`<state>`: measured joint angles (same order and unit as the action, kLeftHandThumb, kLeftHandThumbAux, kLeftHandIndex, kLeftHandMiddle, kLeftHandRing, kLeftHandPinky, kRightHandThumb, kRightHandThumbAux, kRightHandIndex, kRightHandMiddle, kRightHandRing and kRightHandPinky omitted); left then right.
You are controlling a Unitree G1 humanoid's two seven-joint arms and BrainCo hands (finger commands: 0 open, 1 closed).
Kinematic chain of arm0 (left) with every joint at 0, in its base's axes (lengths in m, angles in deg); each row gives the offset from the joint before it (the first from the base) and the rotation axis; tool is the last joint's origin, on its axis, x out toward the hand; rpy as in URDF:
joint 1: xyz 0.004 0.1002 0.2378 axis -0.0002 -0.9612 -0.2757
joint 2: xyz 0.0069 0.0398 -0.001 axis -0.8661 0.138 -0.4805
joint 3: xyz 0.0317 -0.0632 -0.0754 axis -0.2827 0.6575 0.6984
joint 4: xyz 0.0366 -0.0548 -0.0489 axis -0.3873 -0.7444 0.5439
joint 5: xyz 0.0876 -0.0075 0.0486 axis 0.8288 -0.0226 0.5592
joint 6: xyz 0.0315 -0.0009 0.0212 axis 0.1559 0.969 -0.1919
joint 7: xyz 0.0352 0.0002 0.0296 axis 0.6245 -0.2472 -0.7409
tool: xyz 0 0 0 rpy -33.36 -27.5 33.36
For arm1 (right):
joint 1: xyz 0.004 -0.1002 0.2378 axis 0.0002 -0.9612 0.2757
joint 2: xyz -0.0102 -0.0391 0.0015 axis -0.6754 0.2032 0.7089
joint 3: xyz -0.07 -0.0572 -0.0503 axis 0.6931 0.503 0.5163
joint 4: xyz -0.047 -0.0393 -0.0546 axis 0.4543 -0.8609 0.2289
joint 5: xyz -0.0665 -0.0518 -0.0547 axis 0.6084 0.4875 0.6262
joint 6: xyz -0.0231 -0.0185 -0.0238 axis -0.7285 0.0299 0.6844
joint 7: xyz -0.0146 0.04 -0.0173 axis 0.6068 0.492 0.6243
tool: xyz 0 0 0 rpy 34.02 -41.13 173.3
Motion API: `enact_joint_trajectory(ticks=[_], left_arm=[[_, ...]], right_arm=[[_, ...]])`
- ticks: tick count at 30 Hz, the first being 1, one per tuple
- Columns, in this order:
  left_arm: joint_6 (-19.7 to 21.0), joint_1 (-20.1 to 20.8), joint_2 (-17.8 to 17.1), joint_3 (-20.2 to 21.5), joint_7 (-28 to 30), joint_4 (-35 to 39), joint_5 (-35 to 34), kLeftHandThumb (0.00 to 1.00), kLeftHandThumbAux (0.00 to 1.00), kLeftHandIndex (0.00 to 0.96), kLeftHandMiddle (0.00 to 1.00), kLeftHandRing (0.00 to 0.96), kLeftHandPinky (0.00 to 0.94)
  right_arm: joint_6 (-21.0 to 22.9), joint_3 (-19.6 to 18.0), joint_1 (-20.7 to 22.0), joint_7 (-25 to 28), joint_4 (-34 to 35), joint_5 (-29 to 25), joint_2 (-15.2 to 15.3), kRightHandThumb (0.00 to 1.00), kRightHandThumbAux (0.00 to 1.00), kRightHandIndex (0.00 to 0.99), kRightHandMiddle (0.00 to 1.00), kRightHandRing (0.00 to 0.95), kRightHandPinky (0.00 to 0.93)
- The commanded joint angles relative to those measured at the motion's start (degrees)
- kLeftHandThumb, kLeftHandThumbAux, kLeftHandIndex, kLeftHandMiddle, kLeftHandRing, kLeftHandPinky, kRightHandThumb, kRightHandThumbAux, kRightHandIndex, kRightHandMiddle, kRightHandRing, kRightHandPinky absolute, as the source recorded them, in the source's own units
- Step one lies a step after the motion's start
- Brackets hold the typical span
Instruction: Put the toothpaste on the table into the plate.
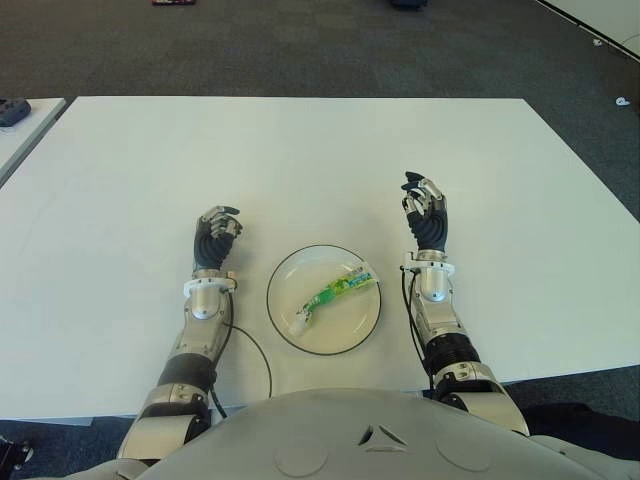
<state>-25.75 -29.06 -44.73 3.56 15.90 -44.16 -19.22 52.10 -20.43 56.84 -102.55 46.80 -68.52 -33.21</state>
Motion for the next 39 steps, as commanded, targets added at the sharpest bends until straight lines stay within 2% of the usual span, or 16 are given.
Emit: enact_joint_trajectory(ticks=[1, 15, 18, 27, 39], left_arm=[[0.7, -0.1, 0.2, -0.6, 0.2, -1.1, 0.2, 0.697, 0.719, 0.436, 0.623, 0.606, 0.566], [0.5, -0.2, 0.1, -0.5, 0.1, -1.1, 0.2, 0.697, 0.720, 0.436, 0.614, 0.600, 0.568], [0.6, -0.3, 0.2, -0.6, 0.0, -0.9, 0.3, 0.697, 0.720, 0.436, 0.616, 0.601, 0.569], [0.8, -0.3, 0.3, -0.6, 0.5, -0.6, -0.1, 0.698, 0.719, 0.435, 0.607, 0.594, 0.554], [0.8, -0.5, 0.1, -0.9, 0.5, 0.0, 0.3, 0.699, 0.720, 0.435, 0.611, 0.601, 0.573]], right_arm=[[3.5, 0.3, -1.1, -0.9, 1.2, 1.1, -0.5, 0.707, 0.726, 0.431, 0.530, 0.478, 0.429], [7.6, 1.3, -3.3, -0.5, 2.6, 1.5, -0.5, 0.708, 0.729, 0.429, 0.495, 0.459, 0.444], [8.6, 1.3, -3.8, -0.2, 3.1, 1.3, -0.6, 0.708, 0.729, 0.428, 0.488, 0.451, 0.421], [13.0, 0.9, -5.2, 3.0, 3.9, -1.8, -1.4, 0.708, 0.730, 0.428, 0.482, 0.463, 0.483], [24.9, 0.4, -6.5, 6.1, 7.0, -2.8, -1.6, 0.710, 0.730, 0.426, 0.472, 0.453, 0.467]])
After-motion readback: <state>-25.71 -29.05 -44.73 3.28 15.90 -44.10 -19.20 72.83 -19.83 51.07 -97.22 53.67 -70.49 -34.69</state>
